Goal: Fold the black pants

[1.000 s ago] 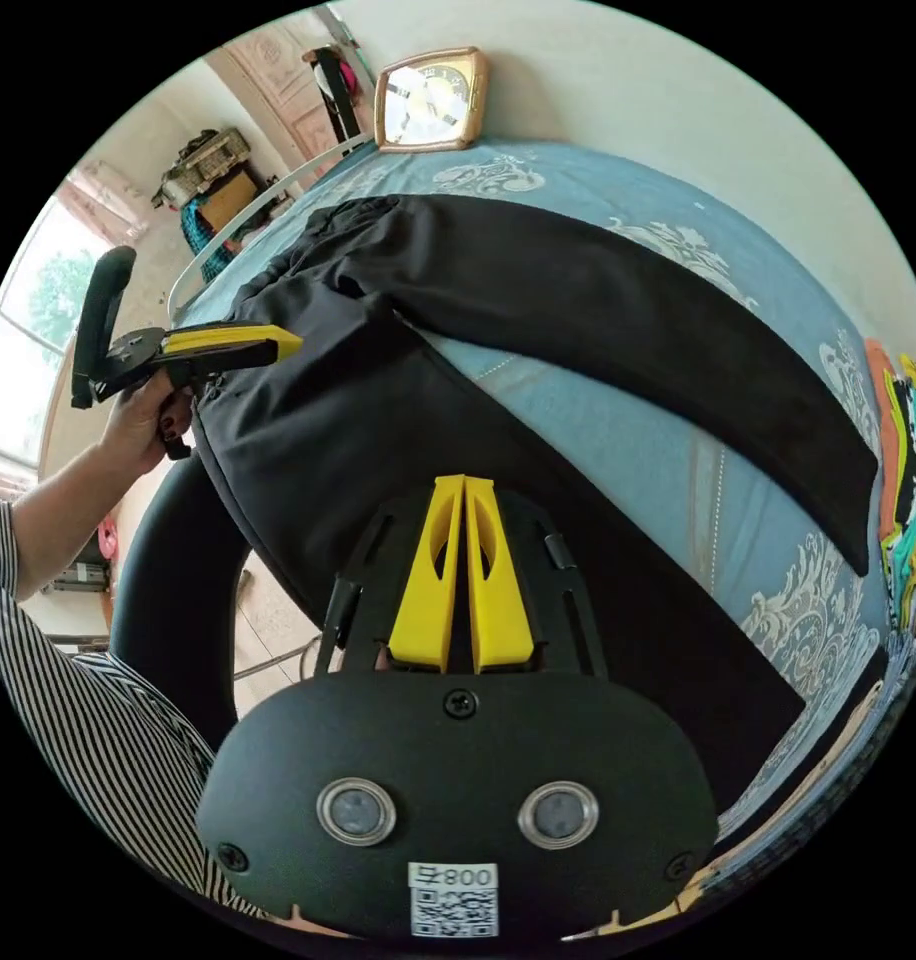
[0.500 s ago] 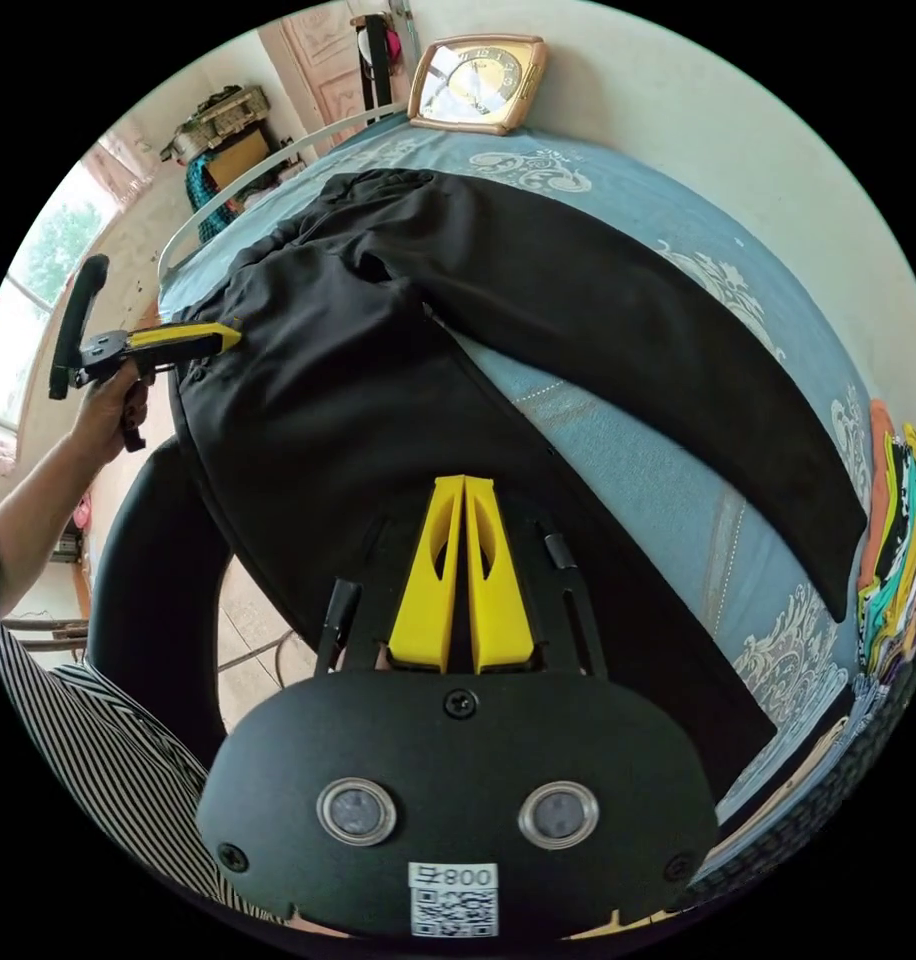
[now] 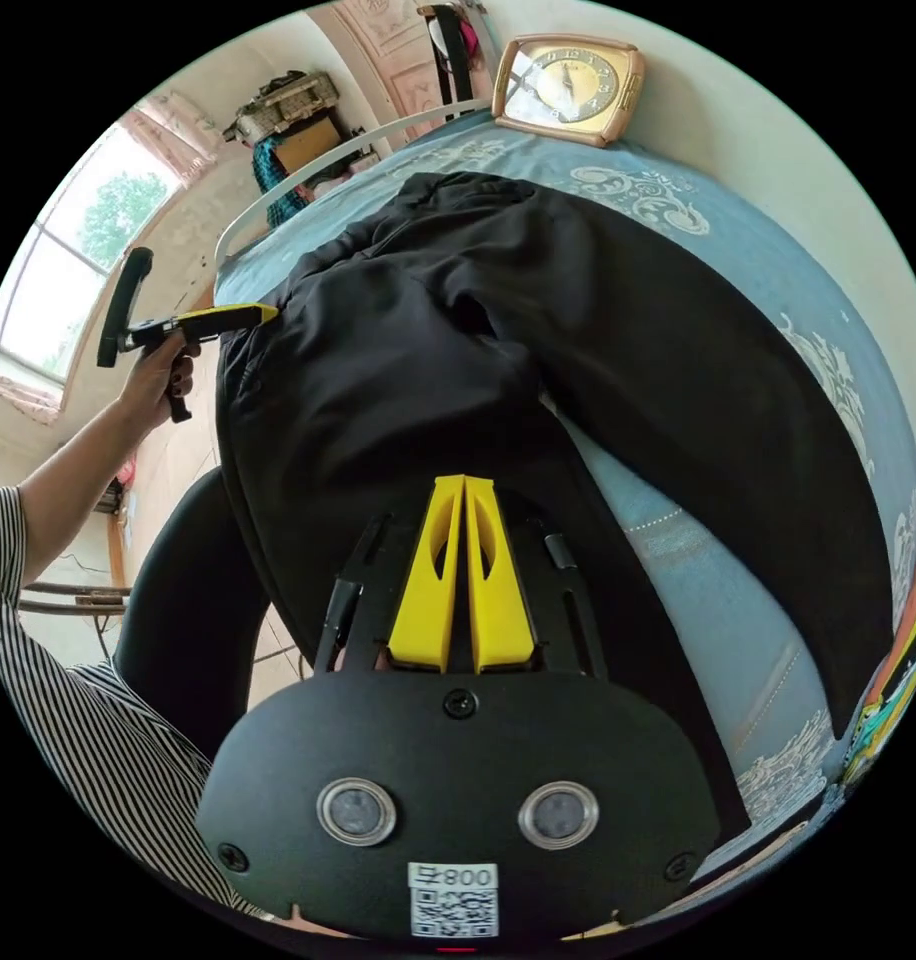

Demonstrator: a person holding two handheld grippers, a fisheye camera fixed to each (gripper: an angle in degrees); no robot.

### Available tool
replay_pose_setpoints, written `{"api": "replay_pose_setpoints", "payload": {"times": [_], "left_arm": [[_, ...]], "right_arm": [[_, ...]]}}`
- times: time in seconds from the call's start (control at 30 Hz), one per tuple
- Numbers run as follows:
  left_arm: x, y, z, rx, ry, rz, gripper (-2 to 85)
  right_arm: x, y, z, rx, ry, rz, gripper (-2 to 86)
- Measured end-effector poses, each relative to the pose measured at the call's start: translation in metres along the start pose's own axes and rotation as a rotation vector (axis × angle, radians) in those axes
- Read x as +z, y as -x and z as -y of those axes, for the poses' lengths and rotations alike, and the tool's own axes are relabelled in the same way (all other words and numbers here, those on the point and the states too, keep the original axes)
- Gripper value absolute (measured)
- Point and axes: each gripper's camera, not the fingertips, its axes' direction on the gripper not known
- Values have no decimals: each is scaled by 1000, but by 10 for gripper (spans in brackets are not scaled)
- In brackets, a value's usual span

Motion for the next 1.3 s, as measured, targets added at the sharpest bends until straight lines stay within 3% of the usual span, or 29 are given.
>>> {"api": "replay_pose_setpoints", "payload": {"times": [0.1, 0.3, 0.63, 0.93, 1.13, 1.3], "left_arm": [[-27, -2, 24, 78, -113, -67, 12], [-47, 0, 119, 217, -174, -123, 62], [-39, 11, 259, 146, -78, -83, 78], [-42, 27, 354, 4, -65, -228, 95], [-50, 7, 401, 103, -48, -250, 110], [-49, -21, 454, 246, 69, -182, 121]], "right_arm": [[-9, -4, 2, -8, -30, 58, 1], [-50, -38, 20, 1, -168, 134, 1], [-72, -76, 70, 34, -203, 127, 3], [-102, -85, 110, 35, -267, 74, 30], [-116, -93, 165, -34, -244, 10, 66], [-118, -102, 207, -118, -188, 8, 89]]}}
